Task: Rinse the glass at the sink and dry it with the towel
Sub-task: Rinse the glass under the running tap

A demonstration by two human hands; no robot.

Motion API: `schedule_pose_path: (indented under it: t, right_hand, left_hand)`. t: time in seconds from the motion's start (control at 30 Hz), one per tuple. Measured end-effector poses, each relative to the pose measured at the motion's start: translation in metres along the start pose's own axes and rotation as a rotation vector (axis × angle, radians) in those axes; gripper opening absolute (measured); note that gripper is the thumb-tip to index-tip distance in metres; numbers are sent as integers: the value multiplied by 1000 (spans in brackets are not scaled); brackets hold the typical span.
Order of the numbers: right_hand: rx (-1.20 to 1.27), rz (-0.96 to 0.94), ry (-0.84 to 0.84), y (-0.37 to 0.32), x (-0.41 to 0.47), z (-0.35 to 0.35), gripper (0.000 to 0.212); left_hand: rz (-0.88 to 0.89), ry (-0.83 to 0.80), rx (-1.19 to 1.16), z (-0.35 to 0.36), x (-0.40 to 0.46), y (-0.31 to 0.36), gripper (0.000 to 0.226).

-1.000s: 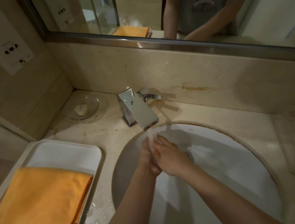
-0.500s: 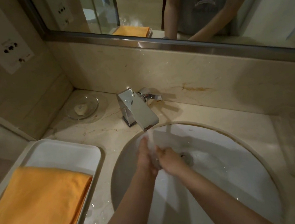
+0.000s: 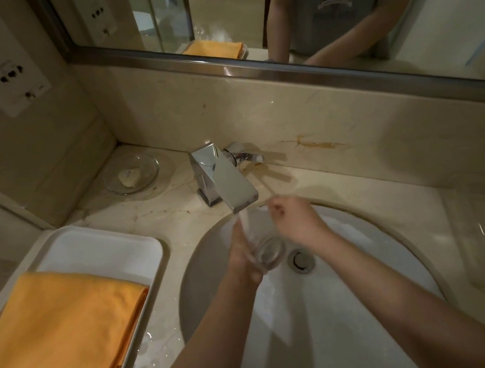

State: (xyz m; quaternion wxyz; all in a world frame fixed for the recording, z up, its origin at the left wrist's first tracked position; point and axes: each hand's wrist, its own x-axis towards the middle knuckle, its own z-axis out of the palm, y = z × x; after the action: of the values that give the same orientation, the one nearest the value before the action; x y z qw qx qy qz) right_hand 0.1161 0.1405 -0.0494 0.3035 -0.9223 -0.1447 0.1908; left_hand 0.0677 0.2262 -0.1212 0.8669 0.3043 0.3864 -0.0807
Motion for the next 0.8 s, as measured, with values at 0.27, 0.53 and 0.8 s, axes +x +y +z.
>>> schedule_pose_path:
  t: [0.27, 0.53, 0.8]
  right_hand:
    - [318, 16, 6, -23, 49, -29, 62]
    - [408, 37, 52, -30, 53, -22, 54]
    - [400, -10, -22, -28, 37, -12, 65]
  left_hand:
    - [27, -69, -265, 11, -12, -4, 60]
    - [22, -66, -367, 9, -17, -7, 68]
    - [10, 27, -458, 3, -21, -10, 64]
